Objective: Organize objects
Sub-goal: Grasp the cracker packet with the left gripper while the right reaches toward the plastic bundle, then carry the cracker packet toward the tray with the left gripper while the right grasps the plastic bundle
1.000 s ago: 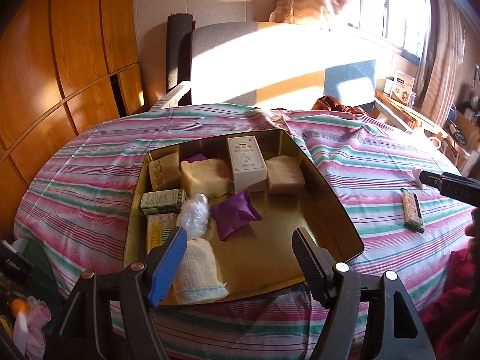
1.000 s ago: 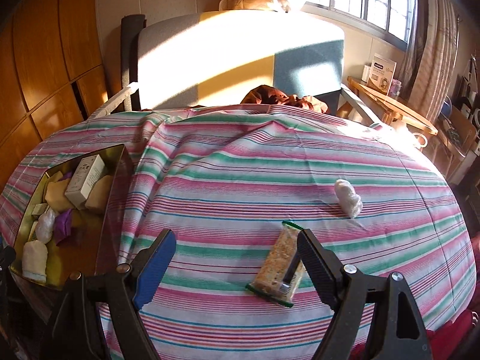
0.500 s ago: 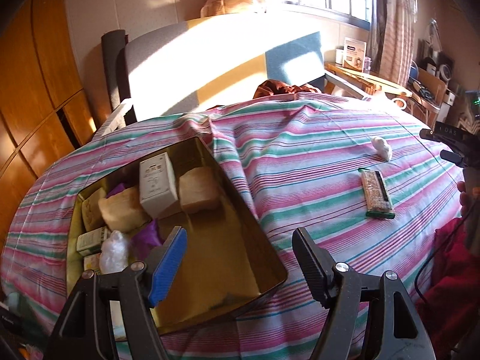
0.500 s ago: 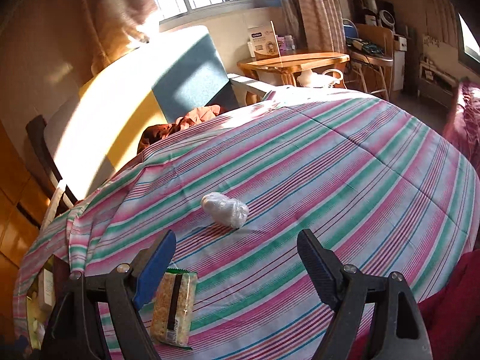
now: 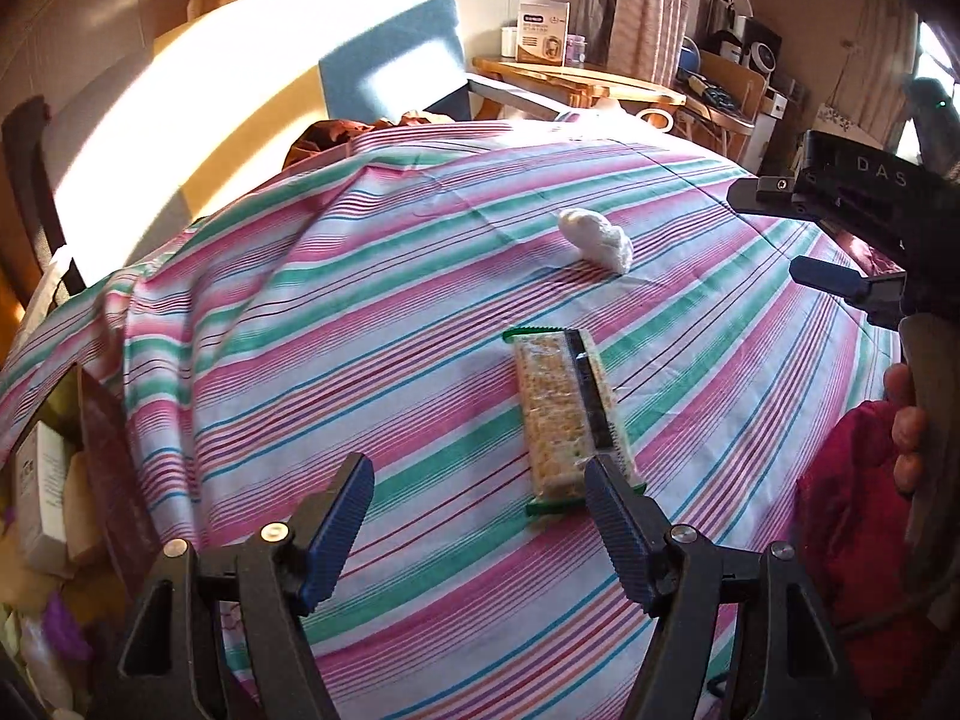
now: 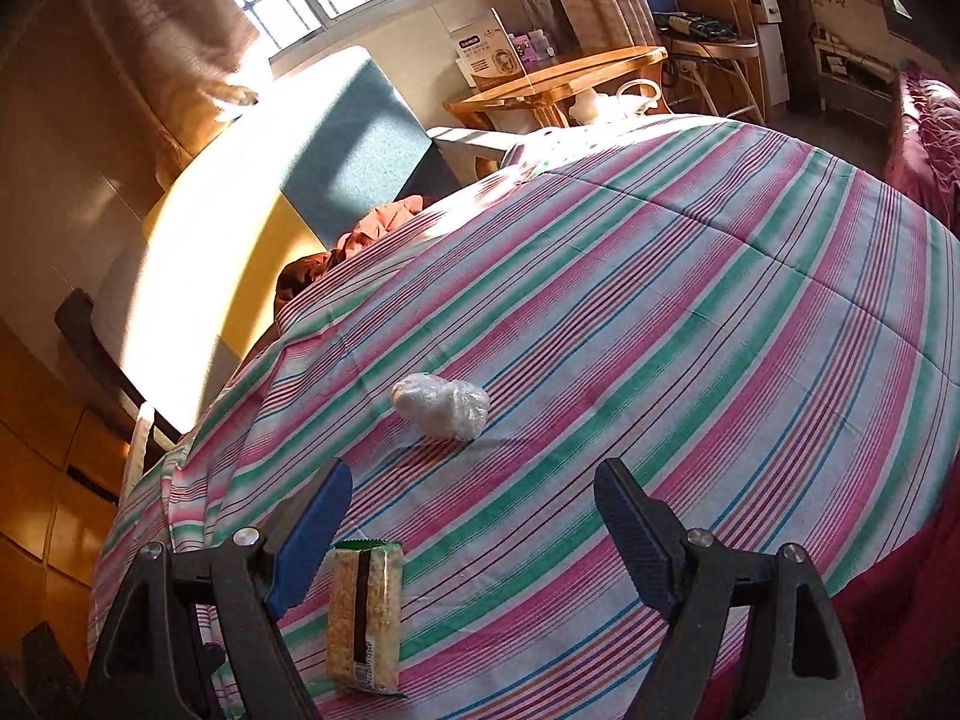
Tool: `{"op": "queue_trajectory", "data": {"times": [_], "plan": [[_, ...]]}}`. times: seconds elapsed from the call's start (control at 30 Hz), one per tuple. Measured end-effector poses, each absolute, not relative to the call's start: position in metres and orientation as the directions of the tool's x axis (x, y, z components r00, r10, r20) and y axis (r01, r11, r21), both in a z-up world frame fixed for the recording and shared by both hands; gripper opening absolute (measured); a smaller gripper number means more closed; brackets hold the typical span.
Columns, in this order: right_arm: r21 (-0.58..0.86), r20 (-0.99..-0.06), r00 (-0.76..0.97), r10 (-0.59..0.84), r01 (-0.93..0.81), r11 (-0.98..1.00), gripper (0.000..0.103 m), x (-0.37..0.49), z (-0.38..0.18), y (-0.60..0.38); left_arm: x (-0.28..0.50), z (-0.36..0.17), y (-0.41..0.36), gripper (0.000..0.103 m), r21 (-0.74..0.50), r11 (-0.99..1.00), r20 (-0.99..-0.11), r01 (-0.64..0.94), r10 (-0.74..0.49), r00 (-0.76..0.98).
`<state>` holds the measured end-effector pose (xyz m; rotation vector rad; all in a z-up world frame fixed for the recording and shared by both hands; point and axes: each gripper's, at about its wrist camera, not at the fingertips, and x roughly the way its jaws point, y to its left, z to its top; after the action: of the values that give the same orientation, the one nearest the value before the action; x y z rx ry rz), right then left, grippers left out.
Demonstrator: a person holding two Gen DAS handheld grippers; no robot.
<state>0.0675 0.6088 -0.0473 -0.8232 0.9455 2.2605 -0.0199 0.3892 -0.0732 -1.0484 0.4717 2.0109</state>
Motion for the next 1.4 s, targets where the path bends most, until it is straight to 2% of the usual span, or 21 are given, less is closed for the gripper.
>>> {"op": "queue_trajectory", "data": {"times": [0.2,0.43,0.47,0.53,0.77,1.0,1.13,1.3,1.33,1.4], "plan": [[0.437,-0.719,-0.66,0.217,-0.672,-0.597,0.084,0.064,-0.052,0.611,-0.031,-0.095,0.436,0.075,-0.086,-0.585,-0.84,-0.806,0.478,-0.257],[0.451,-0.725,-0.661,0.193,-0.669,-0.591,0.085,0.063,-0.056,0.612,-0.043,-0.123,0.467,0.077,-0.052,-0.592,-0.868,-0.805,0.425,-0.257],[0.455,-0.726,-0.661,0.189,-0.668,-0.589,0.085,0.062,-0.057,0.613,-0.042,-0.124,0.467,0.075,-0.032,-0.587,-0.859,-0.809,0.43,-0.278],[0.467,-0.726,-0.664,0.176,-0.665,-0.583,0.085,0.063,-0.058,0.615,-0.038,-0.121,0.462,0.049,-0.035,-0.578,-0.848,-0.816,0.449,-0.282],[0.457,-0.744,-0.65,0.154,-0.664,-0.592,0.084,0.058,-0.061,0.612,-0.029,-0.118,0.402,0.049,-0.062,-0.623,-0.824,-0.78,0.473,-0.312],[0.398,-0.816,-0.571,0.089,-0.666,-0.631,0.084,0.039,-0.075,0.603,-0.015,-0.121,0.346,0.05,-0.04,-0.657,-0.791,-0.753,0.481,-0.378],[0.36,-0.853,-0.522,0.026,-0.624,-0.694,0.078,0.018,-0.077,0.593,-0.011,-0.123,0.343,0.05,-0.019,-0.64,-0.768,-0.768,0.501,-0.398],[0.212,-0.876,-0.472,0.1,-0.564,-0.798,0.066,-0.03,-0.063,0.6,-0.011,-0.123,0.341,0.05,-0.029,-0.634,-0.758,-0.772,0.517,-0.396],[0.188,-0.878,-0.464,0.113,-0.554,-0.811,0.058,-0.04,-0.063,0.604,-0.011,-0.123,0.341,0.05,-0.029,-0.634,-0.756,-0.773,0.52,-0.398],[0.099,-0.894,-0.417,0.165,-0.543,-0.834,0.051,-0.062,-0.068,0.61,-0.011,-0.123,0.341,0.05,-0.027,-0.633,-0.753,-0.774,0.522,-0.401]]}}
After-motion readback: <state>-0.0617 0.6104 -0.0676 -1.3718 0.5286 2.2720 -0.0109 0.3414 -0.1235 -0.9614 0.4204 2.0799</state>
